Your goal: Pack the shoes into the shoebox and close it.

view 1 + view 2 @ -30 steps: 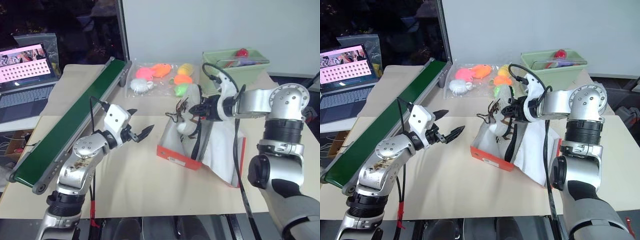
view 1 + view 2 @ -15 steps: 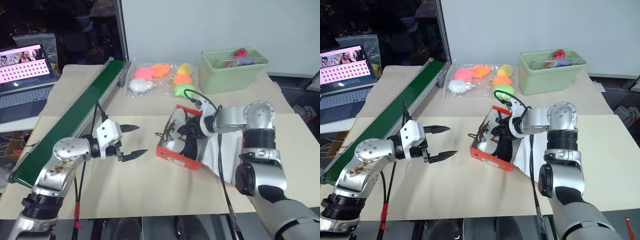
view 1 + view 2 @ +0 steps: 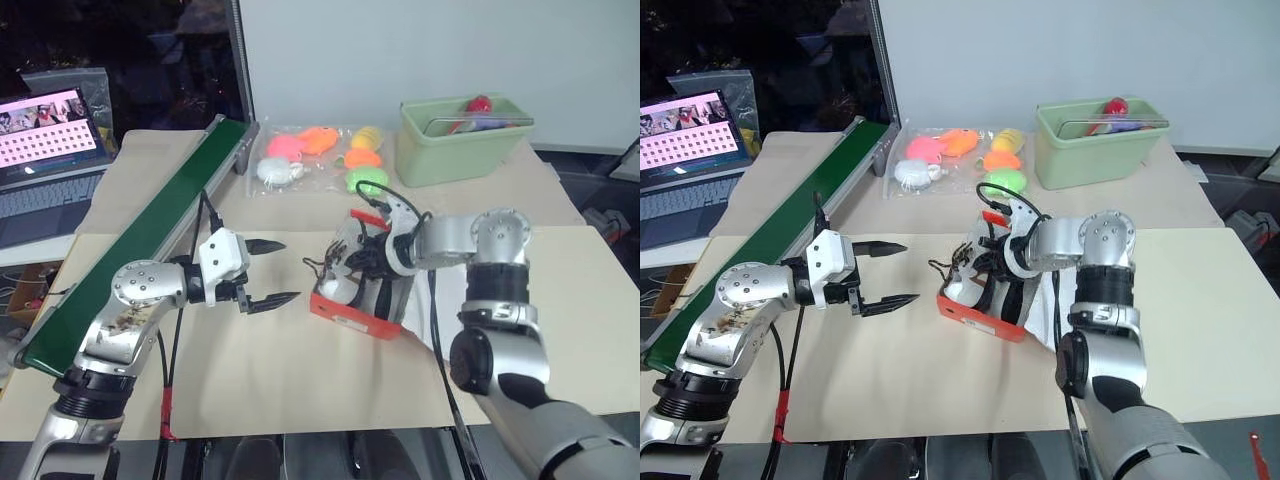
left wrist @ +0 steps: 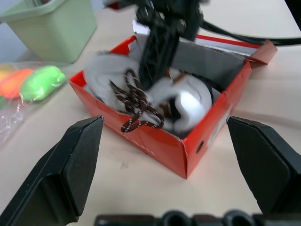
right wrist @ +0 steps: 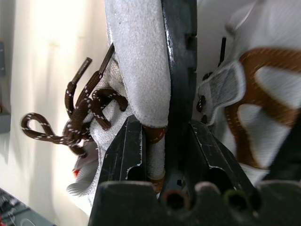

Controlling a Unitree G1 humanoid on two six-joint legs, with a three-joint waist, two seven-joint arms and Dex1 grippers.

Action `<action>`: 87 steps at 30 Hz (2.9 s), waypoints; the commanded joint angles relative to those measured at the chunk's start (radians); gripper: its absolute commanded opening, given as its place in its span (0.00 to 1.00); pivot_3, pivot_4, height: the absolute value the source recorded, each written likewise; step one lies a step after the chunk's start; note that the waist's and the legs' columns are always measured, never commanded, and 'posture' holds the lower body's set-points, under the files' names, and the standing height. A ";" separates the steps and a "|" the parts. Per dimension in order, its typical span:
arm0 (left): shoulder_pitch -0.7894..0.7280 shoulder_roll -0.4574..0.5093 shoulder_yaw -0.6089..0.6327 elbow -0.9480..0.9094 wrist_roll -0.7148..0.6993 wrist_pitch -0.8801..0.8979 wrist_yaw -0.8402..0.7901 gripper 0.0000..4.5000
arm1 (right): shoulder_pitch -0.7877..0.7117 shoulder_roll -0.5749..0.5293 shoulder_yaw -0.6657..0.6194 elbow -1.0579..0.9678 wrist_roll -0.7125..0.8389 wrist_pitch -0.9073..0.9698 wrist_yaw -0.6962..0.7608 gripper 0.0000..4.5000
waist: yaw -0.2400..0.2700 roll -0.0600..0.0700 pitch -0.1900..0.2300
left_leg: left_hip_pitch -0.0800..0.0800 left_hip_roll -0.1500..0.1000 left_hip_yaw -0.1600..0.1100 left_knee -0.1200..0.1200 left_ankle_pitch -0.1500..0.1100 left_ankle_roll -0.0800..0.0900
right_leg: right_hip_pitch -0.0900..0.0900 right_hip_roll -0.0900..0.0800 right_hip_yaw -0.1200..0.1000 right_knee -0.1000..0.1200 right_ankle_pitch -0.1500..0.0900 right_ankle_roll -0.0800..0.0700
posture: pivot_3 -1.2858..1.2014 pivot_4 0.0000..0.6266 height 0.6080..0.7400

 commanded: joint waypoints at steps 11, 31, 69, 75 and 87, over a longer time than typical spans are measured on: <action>0.000 0.013 0.018 -0.050 -0.008 -0.002 -0.003 1.00 | 0.086 -0.072 0.173 -0.046 -0.312 -0.066 0.261 0.25 | 0.006 0.001 -0.001 | 0.008 0.000 0.000 0.000 0.000 0.000 | 0.008 0.000 0.000 -0.001 0.000 0.000 | 0.52 0.24 0.92; -0.024 -0.015 -0.004 -0.016 -0.015 0.008 -0.021 1.00 | 0.056 -0.040 0.112 -0.359 -0.357 0.010 0.449 0.99 | 0.001 0.001 -0.001 | 0.006 0.000 0.000 0.000 0.000 0.000 | 0.005 0.000 0.000 0.000 0.000 0.000 | 0.52 0.24 0.92; -0.147 -0.108 -0.094 0.240 -0.025 -0.061 -0.262 1.00 | 1.073 -0.486 0.307 -0.966 -0.312 -0.453 0.731 0.00 | 0.008 0.000 -0.002 | 0.008 -0.001 0.000 0.002 -0.001 0.002 | 0.009 0.001 0.003 -0.001 -0.006 0.009 | 0.52 0.24 0.92; -0.148 -0.112 -0.092 0.234 -0.023 -0.057 -0.256 1.00 | 1.057 -0.234 0.218 -0.815 -0.514 -0.633 0.525 0.00 | 0.004 -0.002 -0.004 | 0.009 -0.001 0.001 0.003 -0.001 0.002 | 0.011 0.001 0.003 -0.001 -0.005 0.009 | 0.52 0.24 0.92; -0.167 -0.123 -0.090 0.240 -0.022 -0.052 -0.243 1.00 | 0.993 0.089 0.040 -0.599 -0.586 -0.970 0.408 0.00 | 0.012 -0.004 -0.006 | 0.010 -0.001 0.001 0.007 -0.001 0.001 | 0.013 0.000 0.003 -0.001 -0.004 0.008 | 0.52 0.24 0.92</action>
